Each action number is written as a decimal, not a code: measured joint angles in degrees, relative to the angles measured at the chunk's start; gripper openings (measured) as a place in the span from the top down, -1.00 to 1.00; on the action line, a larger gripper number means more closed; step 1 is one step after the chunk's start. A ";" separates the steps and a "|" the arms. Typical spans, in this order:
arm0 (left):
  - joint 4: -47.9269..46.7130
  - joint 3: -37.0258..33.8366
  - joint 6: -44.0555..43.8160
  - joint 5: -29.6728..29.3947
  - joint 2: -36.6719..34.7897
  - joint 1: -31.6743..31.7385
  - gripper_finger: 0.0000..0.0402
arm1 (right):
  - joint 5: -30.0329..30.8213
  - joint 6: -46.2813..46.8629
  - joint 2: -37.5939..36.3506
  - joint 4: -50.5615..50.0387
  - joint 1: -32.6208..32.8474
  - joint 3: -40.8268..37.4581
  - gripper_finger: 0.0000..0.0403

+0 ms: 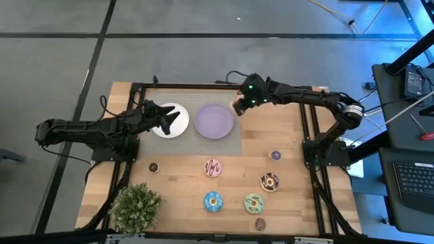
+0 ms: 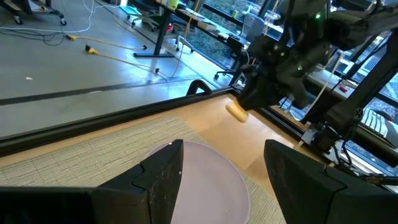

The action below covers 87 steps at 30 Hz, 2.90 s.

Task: Pick & Place donuts
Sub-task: Put the small orange donut on the purple plate

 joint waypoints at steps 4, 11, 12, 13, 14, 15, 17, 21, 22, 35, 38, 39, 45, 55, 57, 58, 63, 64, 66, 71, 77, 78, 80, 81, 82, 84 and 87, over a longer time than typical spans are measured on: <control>0.00 0.00 0.00 -0.02 0.00 -0.01 -0.09 | 0.30 -2.79 7.91 -0.29 2.60 5.80 0.61; 0.01 0.00 0.00 -0.02 0.00 0.00 -0.09 | -0.82 -5.36 18.72 -2.66 4.35 15.56 0.61; 0.01 0.00 0.00 -0.02 0.00 0.00 -0.09 | -1.09 -6.03 19.75 -2.97 4.46 16.71 0.61; 0.00 0.00 -0.01 -0.02 0.00 -0.01 -0.09 | -1.17 -6.41 20.58 -3.40 4.49 17.77 0.61; 0.00 0.00 0.00 -0.02 0.00 -0.01 -0.09 | -1.20 -6.56 21.24 -4.16 4.50 18.79 0.61; 0.02 0.00 -0.02 -0.02 0.00 0.00 -0.09 | -1.23 -6.59 21.85 -4.65 4.50 19.65 0.61; 0.00 0.00 -0.02 -0.02 0.00 -0.02 -0.09 | -1.40 -6.73 22.76 -5.31 4.52 20.69 0.61; 0.00 0.00 -0.01 -0.02 0.00 0.00 -0.09 | -1.42 -7.55 24.01 -6.18 4.52 20.60 0.61; 0.02 0.00 0.00 -0.02 0.00 0.00 -0.09 | -1.42 -7.94 24.24 -6.38 4.52 20.50 0.61; 0.01 0.00 -0.02 0.00 0.00 -0.01 -0.09 | -1.40 -8.33 25.77 -7.25 4.48 20.46 0.35; 0.00 0.00 -0.02 0.07 0.00 0.00 -0.09 | -1.40 -8.14 25.77 -7.41 4.48 20.46 0.20; 0.01 0.00 -0.02 0.19 -0.01 -0.02 -0.09 | -1.40 -8.14 25.77 -7.53 4.48 20.46 0.15; 0.00 0.00 -0.05 1.25 -0.02 0.00 -0.09 | -1.39 -8.02 25.77 -8.67 4.46 20.46 -0.02; 1.78 0.07 1.23 3.72 11.35 0.19 -0.09 | -1.37 -4.89 25.77 -8.95 4.46 20.46 -0.10; 6.01 0.09 1.01 3.68 15.94 0.33 -0.09 | -1.36 -4.90 25.77 -8.95 4.46 20.46 -0.10; 8.12 0.09 1.25 3.46 18.40 0.32 -0.09 | -1.37 -4.90 25.77 -8.92 4.46 20.46 -0.09; 20.39 0.09 8.30 0.71 29.41 0.43 -0.09 | -1.36 -3.57 25.77 -8.89 4.46 20.46 -0.09; 23.01 0.09 9.36 0.72 31.48 0.69 -0.09 | -1.37 -3.34 25.77 -8.88 4.46 20.46 -0.08; 29.11 0.09 10.54 0.97 35.35 1.36 -0.09 | -1.37 -3.29 25.77 -8.88 4.46 20.46 -0.08; 41.33 0.09 11.10 1.23 45.61 3.14 -0.09 | -1.40 -3.24 25.77 -8.88 4.46 20.43 -0.08; 51.48 0.38 10.33 1.54 56.82 2.79 -0.09 | -1.83 -3.03 25.77 -8.89 4.44 20.43 -0.08; 53.63 1.00 11.55 1.54 58.52 2.59 -0.09 | -1.86 -2.41 25.77 -8.88 4.43 20.43 -0.08; 54.87 2.82 14.79 1.44 61.66 2.39 -0.09 | -1.86 -1.76 25.77 -8.88 4.41 20.43 -0.08; 54.58 3.71 16.04 1.38 63.17 2.40 -0.09 | -1.86 -1.76 25.77 -8.88 4.41 20.43 -0.08; 54.42 4.64 16.51 1.32 64.75 2.41 -0.09 | -1.86 -1.78 25.77 -8.88 4.44 20.43 -0.08; 54.33 6.82 16.68 1.31 67.46 2.45 -0.09 | -1.88 -1.78 25.77 -8.88 4.44 20.43 -0.08; 54.57 9.61 16.98 1.27 70.91 2.50 -0.09 | -1.88 -1.73 25.77 -8.88 4.44 20.43 -0.08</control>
